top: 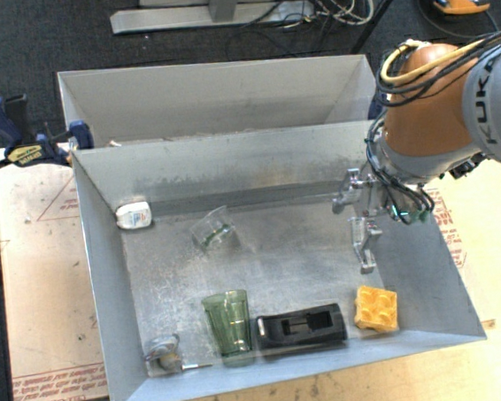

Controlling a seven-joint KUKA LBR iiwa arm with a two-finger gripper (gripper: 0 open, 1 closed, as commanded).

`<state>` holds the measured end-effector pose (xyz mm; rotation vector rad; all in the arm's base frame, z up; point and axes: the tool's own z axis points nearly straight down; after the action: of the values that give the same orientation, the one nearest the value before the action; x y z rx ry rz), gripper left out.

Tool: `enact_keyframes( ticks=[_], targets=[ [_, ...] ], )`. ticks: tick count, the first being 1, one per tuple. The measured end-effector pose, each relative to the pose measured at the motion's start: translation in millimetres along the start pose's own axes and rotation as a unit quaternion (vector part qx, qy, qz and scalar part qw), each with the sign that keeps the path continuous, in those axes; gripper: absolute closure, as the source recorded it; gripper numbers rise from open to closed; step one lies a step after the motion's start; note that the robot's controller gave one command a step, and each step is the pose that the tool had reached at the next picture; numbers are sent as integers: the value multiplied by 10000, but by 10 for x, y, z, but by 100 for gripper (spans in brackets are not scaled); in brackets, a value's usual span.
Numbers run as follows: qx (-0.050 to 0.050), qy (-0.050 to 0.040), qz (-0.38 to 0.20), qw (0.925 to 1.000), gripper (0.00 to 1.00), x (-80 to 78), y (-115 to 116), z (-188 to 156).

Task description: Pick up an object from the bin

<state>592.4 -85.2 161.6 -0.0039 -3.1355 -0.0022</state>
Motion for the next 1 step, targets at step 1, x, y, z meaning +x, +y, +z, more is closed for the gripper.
enact_keyframes(
  ticks=[1],
  targets=[
    [4,-39,-8,10000,0,-18,2,-46]
  ],
)
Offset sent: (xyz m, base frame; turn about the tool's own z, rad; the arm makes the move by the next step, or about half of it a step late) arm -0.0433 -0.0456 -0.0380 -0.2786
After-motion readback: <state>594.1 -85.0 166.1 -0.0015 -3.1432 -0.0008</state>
